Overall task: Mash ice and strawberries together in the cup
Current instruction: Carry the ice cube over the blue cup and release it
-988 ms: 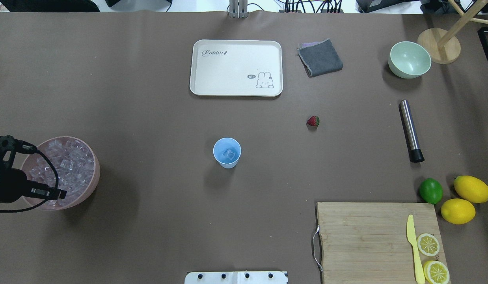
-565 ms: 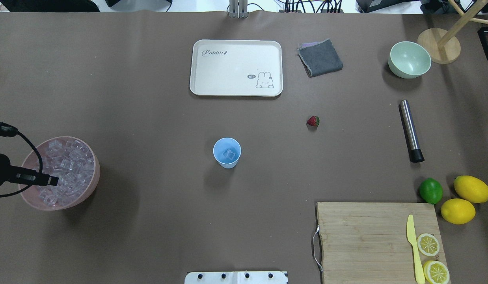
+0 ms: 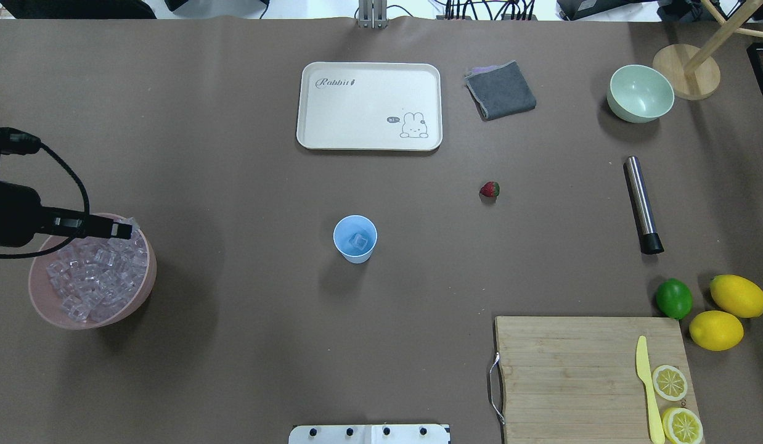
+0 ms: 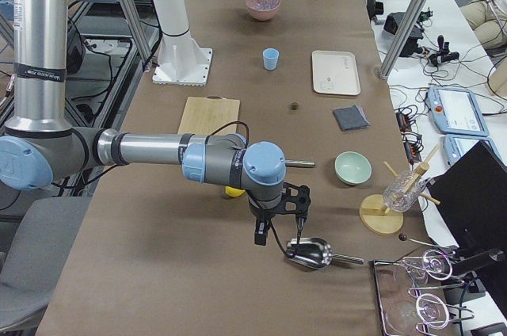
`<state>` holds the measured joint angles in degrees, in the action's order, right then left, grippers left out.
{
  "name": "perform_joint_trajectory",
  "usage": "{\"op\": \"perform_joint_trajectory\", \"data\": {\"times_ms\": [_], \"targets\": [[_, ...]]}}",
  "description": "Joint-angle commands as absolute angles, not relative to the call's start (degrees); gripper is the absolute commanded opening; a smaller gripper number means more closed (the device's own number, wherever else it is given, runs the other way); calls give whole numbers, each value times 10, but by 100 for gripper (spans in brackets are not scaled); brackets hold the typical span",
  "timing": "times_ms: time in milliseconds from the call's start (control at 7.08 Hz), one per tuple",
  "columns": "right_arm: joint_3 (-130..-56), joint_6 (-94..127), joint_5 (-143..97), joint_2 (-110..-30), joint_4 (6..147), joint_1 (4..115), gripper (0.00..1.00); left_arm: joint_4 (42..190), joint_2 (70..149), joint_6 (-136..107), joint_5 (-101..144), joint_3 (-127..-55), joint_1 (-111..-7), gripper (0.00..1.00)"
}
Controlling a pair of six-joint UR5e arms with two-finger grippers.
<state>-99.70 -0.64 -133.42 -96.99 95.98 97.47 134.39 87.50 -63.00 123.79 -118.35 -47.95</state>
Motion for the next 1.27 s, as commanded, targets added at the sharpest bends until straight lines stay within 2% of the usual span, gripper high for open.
{"op": "perform_joint_trajectory", "data": {"times_ms": [0, 282, 424, 988, 1129], "targets": [[-997, -6, -1334, -970, 960, 975, 100, 1296, 1005, -723, 1221, -1171, -455, 0], [-994, -6, -1334, -971, 961, 975, 100, 1119, 1156, -739, 1109, -1167, -361, 0], [-992, -6, -1333, -970, 960, 975, 100, 1087, 1207, -740, 1035, -1138, -312, 0], [-990, -6, -1332, -971, 961, 975, 100, 1156, 1233, -738, 978, -1007, -285, 0], [-988, -6, -1333, -971, 961, 975, 100, 1158, 1235, -739, 969, -1002, -272, 0]]}}
